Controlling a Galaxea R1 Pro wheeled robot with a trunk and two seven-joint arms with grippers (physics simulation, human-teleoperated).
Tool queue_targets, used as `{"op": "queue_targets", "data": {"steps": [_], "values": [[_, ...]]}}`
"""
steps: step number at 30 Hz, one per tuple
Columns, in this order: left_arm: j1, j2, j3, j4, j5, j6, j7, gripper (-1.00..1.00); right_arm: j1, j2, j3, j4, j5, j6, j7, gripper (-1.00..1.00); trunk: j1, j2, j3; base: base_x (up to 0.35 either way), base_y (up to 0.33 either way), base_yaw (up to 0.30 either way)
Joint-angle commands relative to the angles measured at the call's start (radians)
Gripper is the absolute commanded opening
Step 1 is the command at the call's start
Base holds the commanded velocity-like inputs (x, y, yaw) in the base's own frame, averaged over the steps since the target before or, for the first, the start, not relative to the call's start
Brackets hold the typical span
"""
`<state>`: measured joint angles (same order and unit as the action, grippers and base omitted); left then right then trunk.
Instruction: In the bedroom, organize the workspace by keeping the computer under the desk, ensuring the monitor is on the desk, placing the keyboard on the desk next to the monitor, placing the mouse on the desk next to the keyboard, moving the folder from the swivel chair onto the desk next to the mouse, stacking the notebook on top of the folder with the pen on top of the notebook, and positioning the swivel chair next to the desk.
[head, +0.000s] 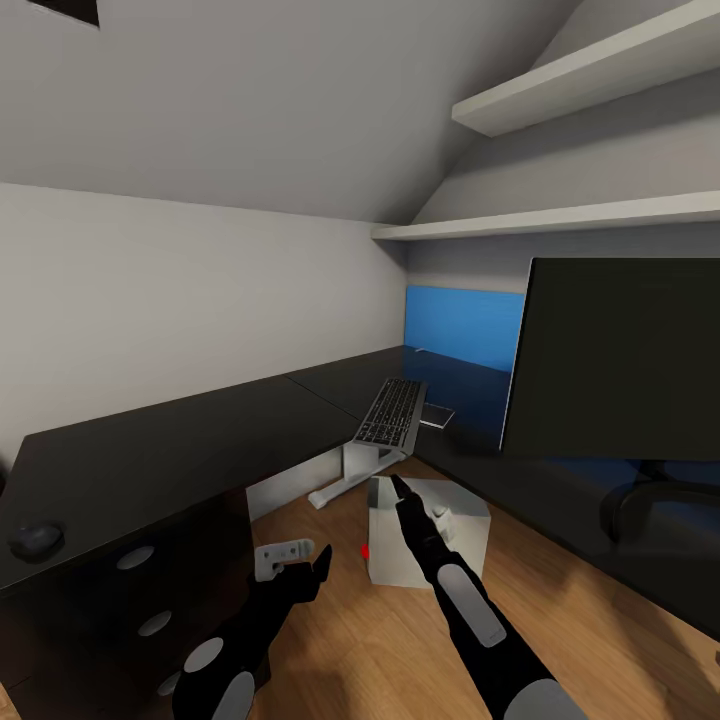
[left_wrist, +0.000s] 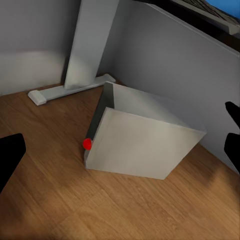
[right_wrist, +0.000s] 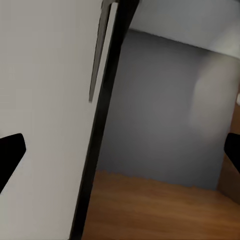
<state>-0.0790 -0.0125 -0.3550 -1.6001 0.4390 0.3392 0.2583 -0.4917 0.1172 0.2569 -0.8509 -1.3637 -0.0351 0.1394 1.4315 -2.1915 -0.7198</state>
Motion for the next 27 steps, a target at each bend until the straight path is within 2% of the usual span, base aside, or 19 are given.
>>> {"op": "queue_targets", "data": {"steps": [1, 12, 27], "values": [[-0.001, 0.0, -0.002, -0.001, 0.01, 0.003, 0.009, 1.0, -0.001, 0.0, 0.003, 0.0, -0.014, -0.004, 0.004, 1.0, 0.0, -0.001, -0.001, 0.0, 0.0, 0.0], [0.0, 0.0, -0.003, -0.001, 0.01, 0.003, 0.009, 1.0, -0.001, -0.002, 0.004, -0.001, -0.026, -0.004, 0.045, 1.0, 0.0, -0.001, -0.001, 0.0, 0.0, 0.0], [0.001, 0.0, -0.004, -0.001, 0.012, 0.004, 0.009, 1.0, -0.001, -0.002, 0.002, 0.005, -0.03, -0.006, 0.053, 1.0, -0.058, 0.104, 0.046, 0.0, 0.0, 0.0]]}}
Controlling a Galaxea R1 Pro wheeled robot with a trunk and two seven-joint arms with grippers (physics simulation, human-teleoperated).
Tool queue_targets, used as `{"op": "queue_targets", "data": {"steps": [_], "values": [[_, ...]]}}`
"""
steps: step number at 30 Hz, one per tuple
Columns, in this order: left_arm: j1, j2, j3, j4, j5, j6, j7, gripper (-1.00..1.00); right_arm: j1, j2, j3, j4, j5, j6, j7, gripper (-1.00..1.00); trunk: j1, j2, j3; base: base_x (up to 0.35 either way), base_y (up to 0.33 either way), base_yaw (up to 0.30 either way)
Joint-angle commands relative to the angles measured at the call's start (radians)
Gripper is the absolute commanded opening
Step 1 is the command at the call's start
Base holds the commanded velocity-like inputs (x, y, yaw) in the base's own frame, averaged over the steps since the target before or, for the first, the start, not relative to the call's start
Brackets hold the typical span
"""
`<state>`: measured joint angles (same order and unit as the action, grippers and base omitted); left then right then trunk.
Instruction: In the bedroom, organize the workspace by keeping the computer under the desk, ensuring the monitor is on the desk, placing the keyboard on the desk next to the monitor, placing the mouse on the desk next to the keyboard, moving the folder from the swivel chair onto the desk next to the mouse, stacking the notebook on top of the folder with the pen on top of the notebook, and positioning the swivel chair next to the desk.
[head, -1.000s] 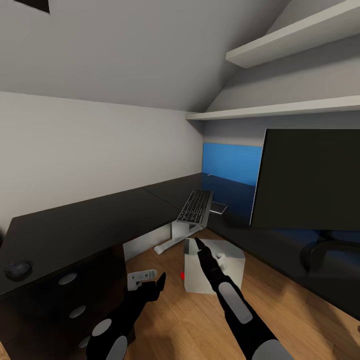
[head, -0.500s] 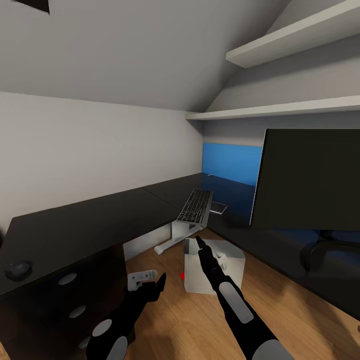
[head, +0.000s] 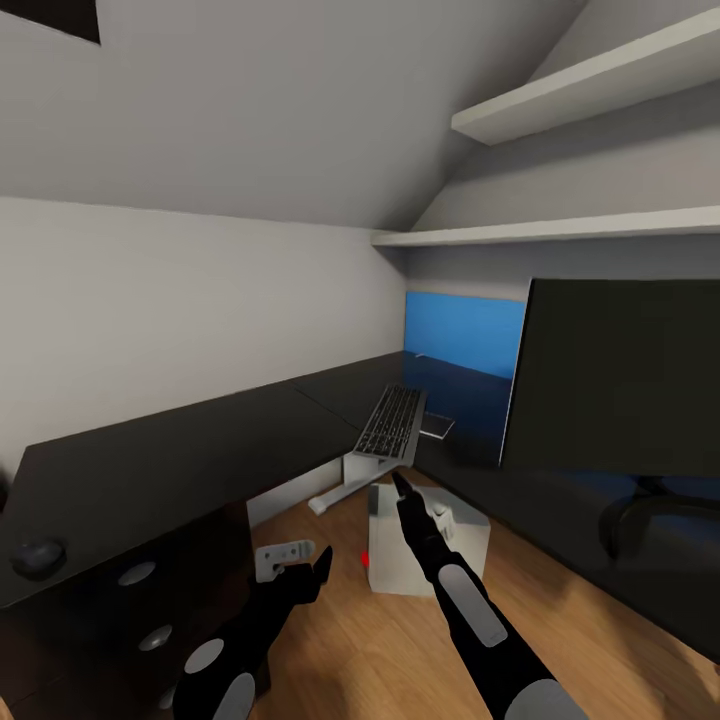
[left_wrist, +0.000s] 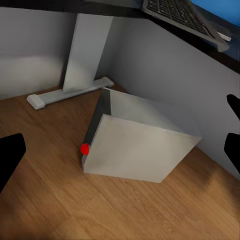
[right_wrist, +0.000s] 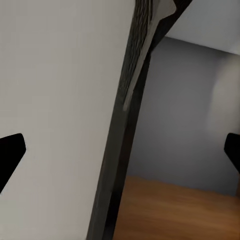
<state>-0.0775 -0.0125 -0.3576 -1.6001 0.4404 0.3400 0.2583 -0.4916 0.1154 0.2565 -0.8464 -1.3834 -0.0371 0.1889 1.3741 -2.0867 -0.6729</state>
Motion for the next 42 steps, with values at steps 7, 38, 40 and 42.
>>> {"op": "queue_targets", "data": {"steps": [7, 38, 40, 42], "values": [[-0.001, 0.0, -0.001, 0.0, 0.011, 0.003, 0.009, 1.0, -0.001, 0.001, 0.004, 0.001, -0.01, -0.004, 0.002, 1.0, -0.027, 0.049, 0.021, 0.0, 0.0, 0.0], [-0.001, 0.006, -0.048, 0.0, 0.007, 0.001, 0.009, 1.0, -0.001, 0.002, 0.007, 0.035, -0.008, -0.002, 0.0, 1.0, -0.031, 0.056, 0.024, 0.097, 0.032, 0.0], [-0.001, 0.006, -0.048, 0.0, 0.007, 0.001, 0.009, 1.0, -0.001, 0.003, 0.007, 0.035, -0.007, -0.004, 0.0, 1.0, -0.031, 0.056, 0.024, 0.255, 0.068, 0.0], [-0.001, 0.006, -0.048, 0.0, 0.007, 0.001, 0.009, 1.0, -0.001, 0.002, 0.007, 0.035, -0.006, -0.005, 0.001, 1.0, -0.031, 0.056, 0.024, 0.181, 0.046, 0.0]]}}
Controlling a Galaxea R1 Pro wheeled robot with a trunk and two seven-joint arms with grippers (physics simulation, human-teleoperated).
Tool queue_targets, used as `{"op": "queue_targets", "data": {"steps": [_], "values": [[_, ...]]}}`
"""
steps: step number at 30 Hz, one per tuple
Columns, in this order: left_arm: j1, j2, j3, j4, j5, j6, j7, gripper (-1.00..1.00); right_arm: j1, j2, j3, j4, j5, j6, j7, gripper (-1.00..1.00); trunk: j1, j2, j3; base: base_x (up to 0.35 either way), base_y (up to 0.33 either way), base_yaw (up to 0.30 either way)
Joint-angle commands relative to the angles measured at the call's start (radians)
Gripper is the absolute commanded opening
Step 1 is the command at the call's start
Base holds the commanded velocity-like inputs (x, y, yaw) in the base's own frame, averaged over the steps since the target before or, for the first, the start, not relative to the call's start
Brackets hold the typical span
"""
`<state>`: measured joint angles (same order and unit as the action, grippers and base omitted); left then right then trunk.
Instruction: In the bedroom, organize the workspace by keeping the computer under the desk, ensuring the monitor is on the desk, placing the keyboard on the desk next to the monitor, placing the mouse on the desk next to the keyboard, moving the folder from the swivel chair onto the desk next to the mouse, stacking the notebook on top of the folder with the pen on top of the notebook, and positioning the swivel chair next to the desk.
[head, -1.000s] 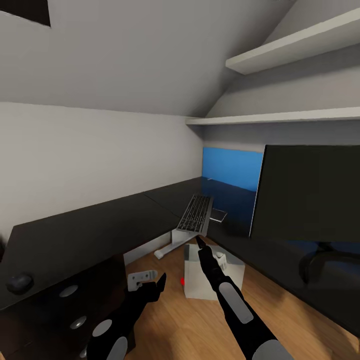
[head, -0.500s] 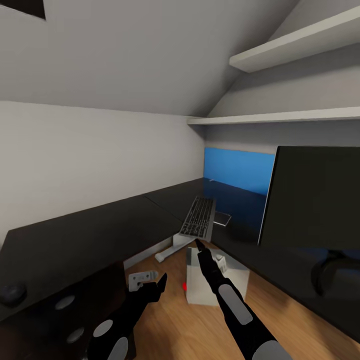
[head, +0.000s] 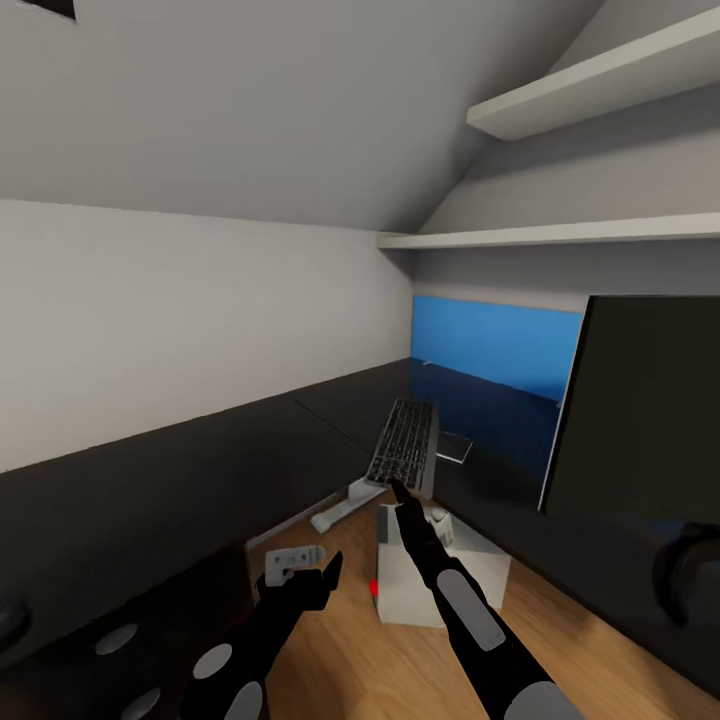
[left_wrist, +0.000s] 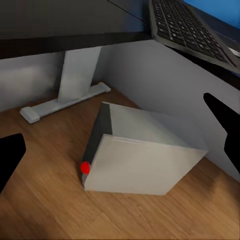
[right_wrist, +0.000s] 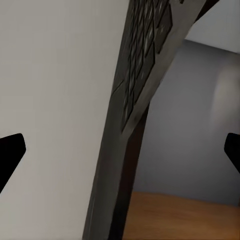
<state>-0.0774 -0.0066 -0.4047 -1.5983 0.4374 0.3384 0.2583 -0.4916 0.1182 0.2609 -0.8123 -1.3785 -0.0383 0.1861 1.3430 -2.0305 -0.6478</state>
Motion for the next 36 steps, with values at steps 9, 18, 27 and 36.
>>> {"op": "queue_targets", "data": {"steps": [9, 18, 27, 36], "values": [[-0.001, 0.001, -0.004, 0.008, 0.01, 0.004, 0.008, 1.0, -0.001, -0.002, 0.002, -0.001, -0.007, -0.006, 0.007, 1.0, 0.0, -0.001, -0.001, 0.087, 0.007, 0.0], [-0.001, 0.0, -0.006, 0.016, 0.009, 0.004, 0.007, 1.0, -0.001, -0.003, 0.0, -0.003, -0.006, -0.006, 0.008, 1.0, 0.0, -0.001, -0.001, 0.168, 0.001, 0.0], [-0.001, 0.0, -0.006, 0.017, 0.009, 0.005, 0.007, 1.0, -0.001, -0.004, -0.001, -0.004, -0.006, -0.006, 0.007, 1.0, 0.0, -0.001, -0.001, 0.067, 0.0, 0.0], [-0.001, 0.0, -0.006, 0.017, 0.01, 0.005, 0.007, 1.0, -0.001, -0.006, -0.002, -0.003, -0.005, -0.006, 0.002, 1.0, 0.0, -0.001, -0.001, 0.009, 0.0, 0.0]]}}
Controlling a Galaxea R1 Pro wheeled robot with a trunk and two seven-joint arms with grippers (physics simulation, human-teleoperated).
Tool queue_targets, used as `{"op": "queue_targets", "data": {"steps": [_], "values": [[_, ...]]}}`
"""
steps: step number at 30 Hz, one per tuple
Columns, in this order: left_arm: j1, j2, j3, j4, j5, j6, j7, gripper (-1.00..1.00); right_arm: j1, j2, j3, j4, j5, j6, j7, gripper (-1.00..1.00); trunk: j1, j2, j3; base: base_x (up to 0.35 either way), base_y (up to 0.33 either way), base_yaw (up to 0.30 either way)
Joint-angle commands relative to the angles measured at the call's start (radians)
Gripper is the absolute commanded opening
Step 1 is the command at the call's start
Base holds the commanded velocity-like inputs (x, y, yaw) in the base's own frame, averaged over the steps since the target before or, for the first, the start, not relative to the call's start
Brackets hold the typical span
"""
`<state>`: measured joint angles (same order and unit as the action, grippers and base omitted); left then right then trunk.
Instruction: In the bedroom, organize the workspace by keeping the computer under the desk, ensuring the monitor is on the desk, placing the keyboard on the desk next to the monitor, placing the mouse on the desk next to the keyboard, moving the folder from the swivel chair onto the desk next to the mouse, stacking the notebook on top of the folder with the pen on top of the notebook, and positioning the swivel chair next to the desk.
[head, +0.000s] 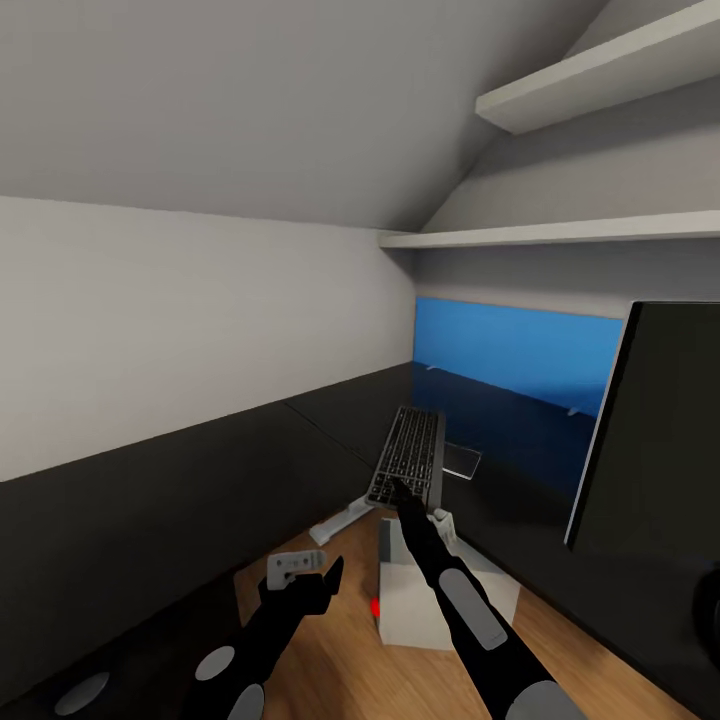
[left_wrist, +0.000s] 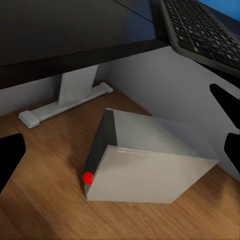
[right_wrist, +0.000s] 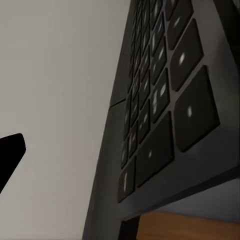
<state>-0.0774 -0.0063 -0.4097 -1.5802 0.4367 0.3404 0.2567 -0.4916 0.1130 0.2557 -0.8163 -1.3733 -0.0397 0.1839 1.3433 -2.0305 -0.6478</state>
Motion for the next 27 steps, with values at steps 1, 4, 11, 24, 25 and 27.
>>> {"op": "queue_targets", "data": {"steps": [1, 4, 11, 24, 25, 27], "values": [[-0.001, 0.0, -0.001, -0.001, 0.011, 0.003, 0.009, 1.0, -0.001, -0.001, 0.003, 0.001, -0.01, -0.004, 0.003, 1.0, 0.0, -0.001, -0.001, 0.0, 0.0, 0.0], [-0.001, 0.0, -0.001, -0.001, 0.01, 0.003, 0.009, 1.0, -0.001, -0.001, 0.003, 0.002, -0.01, -0.003, 0.002, 1.0, 0.0, -0.001, -0.001, 0.0, 0.0, 0.0], [-0.001, 0.0, -0.001, 0.0, 0.011, 0.003, 0.009, 1.0, -0.001, -0.001, 0.005, 0.001, -0.01, -0.003, 0.002, -1.0, 0.0, -0.001, -0.001, 0.0, 0.0, 0.0], [-0.001, -0.001, -0.001, 0.003, 0.011, 0.001, 0.009, 1.0, -0.001, -0.001, 0.005, -0.001, -0.01, -0.005, 0.008, -1.0, -0.004, 0.006, 0.002, 0.0, 0.0, 0.0], [-0.001, -0.001, -0.001, 0.003, 0.011, 0.001, 0.009, 1.0, -0.001, -0.001, 0.005, -0.002, -0.01, -0.005, 0.008, -1.0, -0.008, 0.013, 0.005, 0.0, 0.0, 0.0], [-0.001, -0.001, -0.001, 0.003, 0.011, 0.0, 0.01, 1.0, -0.001, -0.001, 0.005, -0.003, -0.01, -0.005, 0.009, -1.0, -0.015, 0.027, 0.011, 0.0, 0.0, 0.0]]}}
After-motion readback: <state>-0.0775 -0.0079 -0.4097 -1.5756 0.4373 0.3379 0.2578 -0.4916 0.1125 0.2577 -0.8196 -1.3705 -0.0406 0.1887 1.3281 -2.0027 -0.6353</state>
